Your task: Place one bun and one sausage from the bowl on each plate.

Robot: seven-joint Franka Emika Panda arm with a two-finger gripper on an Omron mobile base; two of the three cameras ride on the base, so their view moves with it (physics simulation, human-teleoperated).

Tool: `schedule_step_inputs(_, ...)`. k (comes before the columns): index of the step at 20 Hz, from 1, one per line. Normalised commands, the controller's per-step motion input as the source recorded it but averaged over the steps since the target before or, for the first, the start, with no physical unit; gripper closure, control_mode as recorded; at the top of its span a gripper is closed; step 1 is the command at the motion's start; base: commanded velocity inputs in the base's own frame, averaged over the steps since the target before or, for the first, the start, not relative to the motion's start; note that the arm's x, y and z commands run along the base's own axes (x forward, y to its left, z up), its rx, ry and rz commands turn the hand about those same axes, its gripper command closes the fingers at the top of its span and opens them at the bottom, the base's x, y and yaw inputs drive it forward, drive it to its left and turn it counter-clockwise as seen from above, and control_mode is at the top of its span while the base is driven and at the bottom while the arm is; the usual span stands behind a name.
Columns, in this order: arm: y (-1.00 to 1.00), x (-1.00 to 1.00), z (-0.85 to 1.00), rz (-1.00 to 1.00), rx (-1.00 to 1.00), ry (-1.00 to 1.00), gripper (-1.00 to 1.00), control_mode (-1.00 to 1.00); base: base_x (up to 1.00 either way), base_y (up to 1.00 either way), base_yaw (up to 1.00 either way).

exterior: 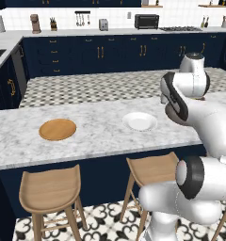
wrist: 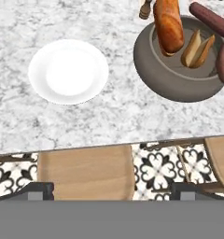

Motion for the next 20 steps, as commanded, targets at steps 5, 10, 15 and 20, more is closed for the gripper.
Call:
schedule_step_inputs(5,-1.00,0.96,0.00,0.03,-0.04,0.00,-1.00,-1.00,0.00,0.00,0.00)
schedule_step_inputs(10,-1.00,1.00,-0.41,0.00,0.00,0.13,-1.00,-1.00,0.00,0.00,0.00)
schedule_step_inputs(15,-0.78,0.93,-0.25,0.00,0.00,0.13,-1.00,-1.00,0.00,0.00,0.00)
schedule_step_inputs(20,-0.07,0.92,-0.13,0.01,0.00,0.00,-1.00,-1.00,0.00,0.00,0.00)
